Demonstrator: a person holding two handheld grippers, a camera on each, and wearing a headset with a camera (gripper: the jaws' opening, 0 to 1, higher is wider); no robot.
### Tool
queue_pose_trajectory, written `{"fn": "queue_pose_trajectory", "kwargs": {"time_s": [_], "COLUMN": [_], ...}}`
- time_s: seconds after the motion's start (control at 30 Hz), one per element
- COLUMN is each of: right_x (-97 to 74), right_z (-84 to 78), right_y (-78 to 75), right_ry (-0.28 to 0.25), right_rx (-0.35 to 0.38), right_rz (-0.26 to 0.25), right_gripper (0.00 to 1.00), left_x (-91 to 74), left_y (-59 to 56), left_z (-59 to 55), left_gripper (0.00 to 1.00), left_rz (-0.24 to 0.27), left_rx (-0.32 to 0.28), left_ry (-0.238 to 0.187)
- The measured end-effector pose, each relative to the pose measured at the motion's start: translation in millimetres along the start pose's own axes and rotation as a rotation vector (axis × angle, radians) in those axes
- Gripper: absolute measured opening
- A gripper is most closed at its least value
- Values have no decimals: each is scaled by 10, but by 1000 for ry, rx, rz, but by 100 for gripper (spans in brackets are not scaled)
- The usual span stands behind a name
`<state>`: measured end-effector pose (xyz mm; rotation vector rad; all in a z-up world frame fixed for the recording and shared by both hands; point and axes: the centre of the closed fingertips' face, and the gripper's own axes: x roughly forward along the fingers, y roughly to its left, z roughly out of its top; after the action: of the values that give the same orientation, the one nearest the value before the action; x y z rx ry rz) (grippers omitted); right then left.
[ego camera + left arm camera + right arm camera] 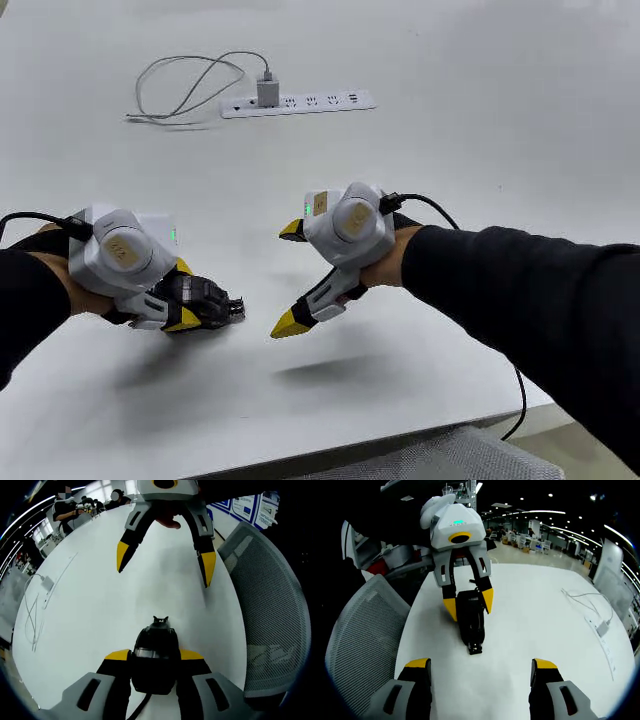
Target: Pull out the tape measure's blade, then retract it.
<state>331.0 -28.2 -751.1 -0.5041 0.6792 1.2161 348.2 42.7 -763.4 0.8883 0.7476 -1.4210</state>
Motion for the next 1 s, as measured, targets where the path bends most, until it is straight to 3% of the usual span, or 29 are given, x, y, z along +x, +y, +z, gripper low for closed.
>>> {"fn": "queue_pose_trajectory", "kwargs": {"time_s": [0.6, 1.0], "right_x": [278, 439], "right_z": [26, 21], "right_y": [58, 33], "right_ry": [32, 22], "right_rx": [-36, -36], "right_rz": [58, 76], "right_gripper": [61, 40], "left_x": [8, 15], "left_y": [17, 12], "left_z": [-15, -10], "left_gripper": [30, 30], "left_rz": [-2, 3], "left_rx": [-13, -11], "left_ry": [-4, -5]}}
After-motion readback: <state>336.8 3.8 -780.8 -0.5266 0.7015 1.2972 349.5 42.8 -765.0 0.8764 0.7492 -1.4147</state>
